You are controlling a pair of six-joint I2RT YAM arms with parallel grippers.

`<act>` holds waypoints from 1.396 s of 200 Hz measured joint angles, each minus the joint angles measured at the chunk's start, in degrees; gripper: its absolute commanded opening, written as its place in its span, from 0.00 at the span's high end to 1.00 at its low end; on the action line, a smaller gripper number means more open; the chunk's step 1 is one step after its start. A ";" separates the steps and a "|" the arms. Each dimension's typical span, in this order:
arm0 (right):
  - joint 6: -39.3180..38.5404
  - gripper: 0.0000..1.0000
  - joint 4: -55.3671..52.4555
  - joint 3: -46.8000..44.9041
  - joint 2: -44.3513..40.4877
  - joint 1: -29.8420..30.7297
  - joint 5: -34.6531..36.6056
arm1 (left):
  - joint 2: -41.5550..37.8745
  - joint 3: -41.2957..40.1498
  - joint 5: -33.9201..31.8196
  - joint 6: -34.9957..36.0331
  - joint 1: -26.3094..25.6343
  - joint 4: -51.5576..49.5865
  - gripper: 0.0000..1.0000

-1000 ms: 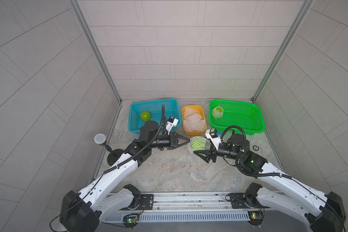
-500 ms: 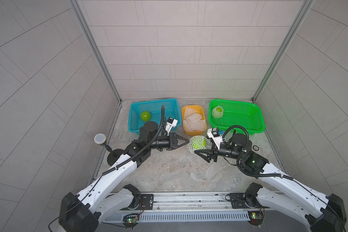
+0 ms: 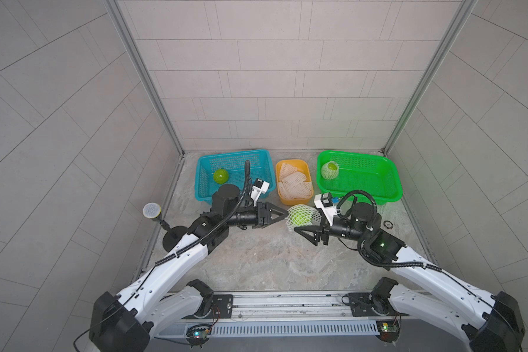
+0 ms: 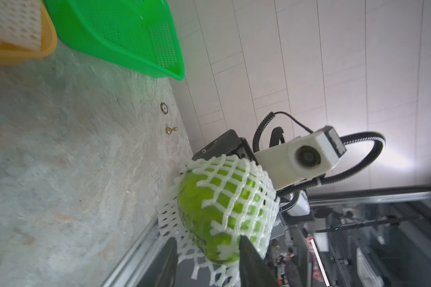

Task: Sleeve custard apples in foam nets
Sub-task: Adjust the foam net on the custard apple.

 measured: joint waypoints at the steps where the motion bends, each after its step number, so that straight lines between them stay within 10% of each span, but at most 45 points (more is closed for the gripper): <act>1: 0.02 0.21 0.00 -0.02 0.00 0.00 0.00 | 0.00 0.00 -0.02 0.02 0.00 0.07 0.40; 126: 0.79 0.21 1.11 -0.48 0.00 0.00 -0.83 | -0.13 -0.55 0.42 -5.05 2.08 7.52 0.20; 190: 1.31 0.21 2.56 -0.48 0.70 0.02 -1.57 | 2.58 -0.55 0.90 -6.62 -0.09 10.21 0.39; 279: 1.33 0.21 2.60 -0.48 1.81 0.02 -1.88 | 3.28 -0.57 1.16 -7.87 -0.35 12.31 0.90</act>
